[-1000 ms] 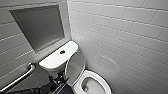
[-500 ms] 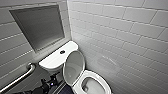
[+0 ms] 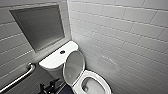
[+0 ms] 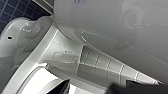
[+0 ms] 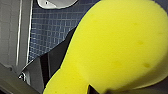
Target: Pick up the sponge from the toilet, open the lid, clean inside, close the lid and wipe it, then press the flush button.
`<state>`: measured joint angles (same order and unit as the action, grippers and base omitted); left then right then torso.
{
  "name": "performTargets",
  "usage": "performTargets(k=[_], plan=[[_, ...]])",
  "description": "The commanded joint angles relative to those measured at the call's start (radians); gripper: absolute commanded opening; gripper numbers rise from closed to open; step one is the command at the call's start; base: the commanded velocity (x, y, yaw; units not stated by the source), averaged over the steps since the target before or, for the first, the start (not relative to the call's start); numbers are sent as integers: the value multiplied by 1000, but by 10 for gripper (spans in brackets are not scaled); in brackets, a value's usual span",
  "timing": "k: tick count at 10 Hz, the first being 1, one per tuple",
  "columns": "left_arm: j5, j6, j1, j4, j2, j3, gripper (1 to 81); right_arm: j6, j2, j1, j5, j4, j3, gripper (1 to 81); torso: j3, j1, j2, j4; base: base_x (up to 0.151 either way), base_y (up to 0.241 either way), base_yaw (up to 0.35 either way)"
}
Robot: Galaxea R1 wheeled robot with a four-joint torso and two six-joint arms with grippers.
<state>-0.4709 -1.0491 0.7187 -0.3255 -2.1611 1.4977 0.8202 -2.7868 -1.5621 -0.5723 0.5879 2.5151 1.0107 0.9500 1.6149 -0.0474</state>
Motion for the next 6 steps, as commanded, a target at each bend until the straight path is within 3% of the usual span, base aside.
performTargets(k=[1,3,6], plan=[[21,-2,-36,487,53,59,811,1,28,1,25,24,0,10,0,0,0,0,0,0,0],[115,0,73,809,32,142,811,0,34,-5,16,24,8,10,0,0,0,0,0,0,0],[124,-2,250,1115,-39,297,811,-4,34,-5,17,26,8,10,0,0,0,0,0,0,0]])
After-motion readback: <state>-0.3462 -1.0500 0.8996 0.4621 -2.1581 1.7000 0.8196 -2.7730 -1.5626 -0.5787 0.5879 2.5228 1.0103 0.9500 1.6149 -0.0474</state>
